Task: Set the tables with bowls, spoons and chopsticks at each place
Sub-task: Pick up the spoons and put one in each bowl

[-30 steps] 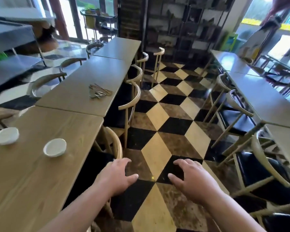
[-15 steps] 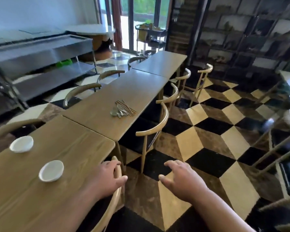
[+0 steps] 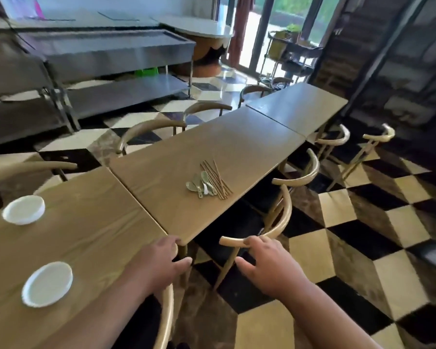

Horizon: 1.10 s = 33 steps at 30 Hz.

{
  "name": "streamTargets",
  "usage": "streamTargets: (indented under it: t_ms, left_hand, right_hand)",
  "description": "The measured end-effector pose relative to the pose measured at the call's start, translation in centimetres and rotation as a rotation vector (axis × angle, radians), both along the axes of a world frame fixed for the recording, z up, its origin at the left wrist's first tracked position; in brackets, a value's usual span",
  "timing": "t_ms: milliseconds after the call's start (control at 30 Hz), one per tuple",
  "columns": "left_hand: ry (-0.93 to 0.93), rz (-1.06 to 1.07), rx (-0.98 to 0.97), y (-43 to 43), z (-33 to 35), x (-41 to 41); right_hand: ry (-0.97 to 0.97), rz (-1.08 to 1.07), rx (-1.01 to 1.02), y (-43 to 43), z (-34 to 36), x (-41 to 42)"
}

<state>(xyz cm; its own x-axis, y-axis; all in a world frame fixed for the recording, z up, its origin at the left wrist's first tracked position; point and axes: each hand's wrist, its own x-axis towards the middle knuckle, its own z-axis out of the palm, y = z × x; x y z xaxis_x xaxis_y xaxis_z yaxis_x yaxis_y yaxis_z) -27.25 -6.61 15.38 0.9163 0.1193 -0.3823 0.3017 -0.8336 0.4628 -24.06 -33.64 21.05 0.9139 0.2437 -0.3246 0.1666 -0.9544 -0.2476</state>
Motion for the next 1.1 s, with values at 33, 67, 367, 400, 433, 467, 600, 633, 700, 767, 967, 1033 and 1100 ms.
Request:
streamTargets:
  t_ms: [33,67,367,400,433,467,600,633,700,767,967,1033,1100]
  left_hand:
    - [0.016,0.000,-0.003,0.3,-0.6,1.9]
    - [0.028,0.007,-0.010,0.7,-1.0,3.7]
    - [0.036,0.004,-0.057,1.5,-0.3,17.3]
    - [0.040,0.012,-0.055,1.6,-0.4,18.1]
    - [0.045,0.020,-0.049,1.8,-0.6,18.9]
    - [0.050,0.032,-0.046,2.1,-0.9,19.5]
    - [0.102,0.119,-0.031,3.4,-2.5,22.3]
    - [0.116,0.149,-0.030,3.5,-3.0,23.1]
    - [0.143,0.223,-0.041,3.3,-4.1,24.7]
    - [0.176,0.295,-0.049,2.3,-5.6,26.7]
    - [0.286,0.515,-0.111,-2.2,-11.5,34.1]
    - [0.305,0.639,-0.150,-2.9,-13.5,37.0]
    - [0.323,0.776,-0.193,-3.2,-15.5,39.7]
  right_hand:
    - [0.015,-0.004,-0.012,0.3,-0.2,2.0]
    - [0.029,-0.006,-0.022,0.7,-0.1,3.8]
    - [0.036,-0.005,-0.033,3.8,0.2,18.6]
    - [0.050,0.016,-0.037,4.3,-0.3,19.7]
    - [0.067,0.040,-0.041,5.0,-0.8,20.7]
    - [0.082,0.062,-0.041,5.5,-1.3,21.8]
    - [0.119,0.153,-0.044,7.3,-3.9,26.8]
    - [0.124,0.163,-0.043,7.7,-4.6,28.2]
    - [0.134,0.180,-0.024,8.5,-6.3,31.1]
    - [0.161,0.199,0.001,9.1,-8.4,34.2]
    - [0.269,0.263,0.005,9.9,-15.7,42.7]
    - [0.302,0.235,0.002,10.3,-17.9,45.3]
    - [0.305,0.191,-0.005,10.9,-20.0,47.4]
